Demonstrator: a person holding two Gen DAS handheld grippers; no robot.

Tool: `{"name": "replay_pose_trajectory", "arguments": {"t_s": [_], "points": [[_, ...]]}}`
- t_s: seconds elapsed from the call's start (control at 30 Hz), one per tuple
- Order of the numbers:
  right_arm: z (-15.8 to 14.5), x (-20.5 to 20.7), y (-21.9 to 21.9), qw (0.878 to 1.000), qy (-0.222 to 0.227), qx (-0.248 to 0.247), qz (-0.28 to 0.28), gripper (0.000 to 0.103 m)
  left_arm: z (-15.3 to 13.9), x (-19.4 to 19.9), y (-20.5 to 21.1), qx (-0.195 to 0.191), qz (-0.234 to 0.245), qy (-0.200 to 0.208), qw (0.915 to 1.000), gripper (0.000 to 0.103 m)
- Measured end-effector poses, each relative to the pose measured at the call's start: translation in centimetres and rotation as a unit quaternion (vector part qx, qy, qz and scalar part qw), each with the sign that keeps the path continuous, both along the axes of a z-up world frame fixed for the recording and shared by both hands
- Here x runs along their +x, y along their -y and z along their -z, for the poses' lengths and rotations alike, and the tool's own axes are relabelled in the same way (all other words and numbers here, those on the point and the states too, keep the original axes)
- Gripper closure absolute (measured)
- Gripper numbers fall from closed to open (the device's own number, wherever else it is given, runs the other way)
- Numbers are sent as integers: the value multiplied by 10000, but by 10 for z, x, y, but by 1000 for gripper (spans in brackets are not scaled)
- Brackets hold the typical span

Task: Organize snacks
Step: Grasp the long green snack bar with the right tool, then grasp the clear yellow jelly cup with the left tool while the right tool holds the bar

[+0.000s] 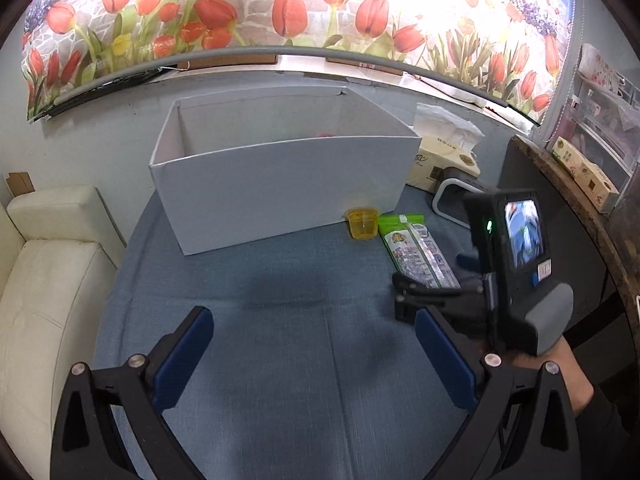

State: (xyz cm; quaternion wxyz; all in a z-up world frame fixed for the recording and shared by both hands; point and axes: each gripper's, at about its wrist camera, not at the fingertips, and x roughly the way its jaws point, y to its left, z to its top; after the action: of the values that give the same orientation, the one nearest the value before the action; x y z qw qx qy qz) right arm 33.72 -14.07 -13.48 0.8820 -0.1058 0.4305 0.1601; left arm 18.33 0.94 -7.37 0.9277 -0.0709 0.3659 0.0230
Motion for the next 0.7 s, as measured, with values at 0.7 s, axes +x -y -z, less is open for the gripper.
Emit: {"name": "replay_pose_trajectory", "arguments": {"t_s": [0.7], "points": [[-35,-78,87,9991,345,224,118,41,39,110,38,63,-244,-208,9995,0]]}}
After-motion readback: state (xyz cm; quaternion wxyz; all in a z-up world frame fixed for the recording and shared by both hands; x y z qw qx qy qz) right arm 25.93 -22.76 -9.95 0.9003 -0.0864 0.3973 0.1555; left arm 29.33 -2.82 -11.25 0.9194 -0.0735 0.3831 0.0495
